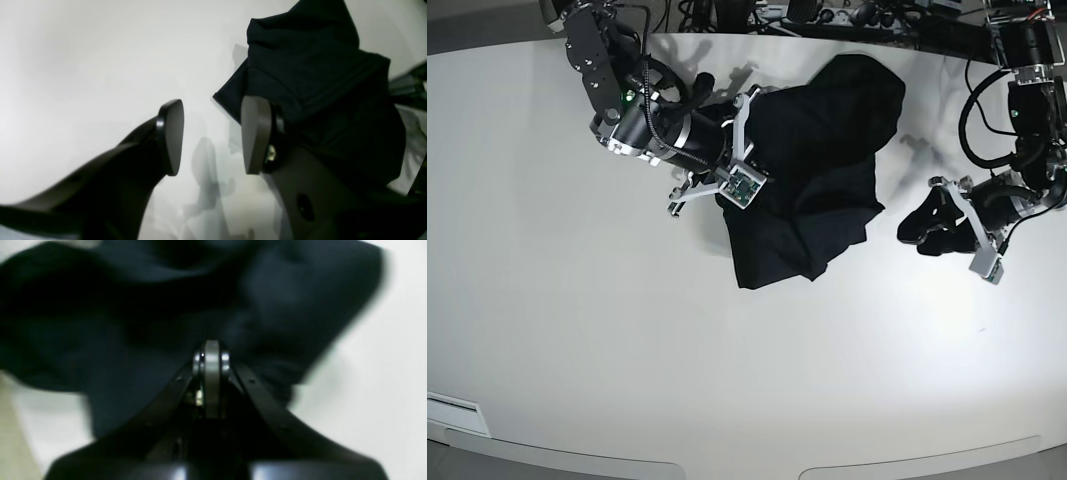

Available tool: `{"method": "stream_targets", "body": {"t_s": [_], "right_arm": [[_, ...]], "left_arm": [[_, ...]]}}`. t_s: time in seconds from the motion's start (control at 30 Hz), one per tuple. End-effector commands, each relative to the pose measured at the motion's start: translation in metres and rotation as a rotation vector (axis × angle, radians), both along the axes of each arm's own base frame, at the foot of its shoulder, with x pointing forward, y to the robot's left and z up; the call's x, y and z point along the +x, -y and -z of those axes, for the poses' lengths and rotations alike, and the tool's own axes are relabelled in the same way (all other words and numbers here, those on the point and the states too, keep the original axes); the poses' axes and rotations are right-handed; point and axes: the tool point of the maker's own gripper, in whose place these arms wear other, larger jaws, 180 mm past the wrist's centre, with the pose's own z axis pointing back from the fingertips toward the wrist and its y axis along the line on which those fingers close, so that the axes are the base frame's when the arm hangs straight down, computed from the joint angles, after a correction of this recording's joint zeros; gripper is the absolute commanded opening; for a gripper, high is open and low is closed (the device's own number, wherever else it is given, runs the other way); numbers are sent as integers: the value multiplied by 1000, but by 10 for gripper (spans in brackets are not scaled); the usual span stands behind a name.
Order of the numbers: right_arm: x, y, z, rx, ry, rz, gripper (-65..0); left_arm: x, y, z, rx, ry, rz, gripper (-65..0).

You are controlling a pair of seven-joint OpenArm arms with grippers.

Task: Fold the T-shirt properly
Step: 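Grasp the bundle's edges with both grippers and pull it square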

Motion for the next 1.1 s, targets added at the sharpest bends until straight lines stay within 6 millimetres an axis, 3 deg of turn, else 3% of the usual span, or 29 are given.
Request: {"method": "stream_targets", "body": {"t_s": [0.0,0.2,0.47,0.53,0.67,0.77,0.83,0.9,1.07], "right_arm": [[5,-5,-16,54,44,1,-650],[11,-17,-26,80,108,8,-650],[38,-44,0,99,57,1,-650],[43,-63,-9,131,82,-53,-650],[46,-112,-57,216,143,-139,-650],[30,-148,-91,307,145,-238,-650],[24,-153,-93,283,181,-294,-650],[33,-151,-94,236,233,-288,-650],[75,-138,-110,135,353,-174,-650]], "left_arm": [[7,-2,-18,-6,59,7,-351],[7,-2,-17,-5,55,7,-351],[7,1,-20,-30,61,11,-351],[6,1,-20,-30,61,11,-351],[7,1,-21,-35,63,12,-351],[7,2,-22,-42,64,13,-351],[7,2,-22,-41,64,13,-351],[7,1,-22,-38,64,13,-351],[5,-13,-24,25,49,18,-352]]}}
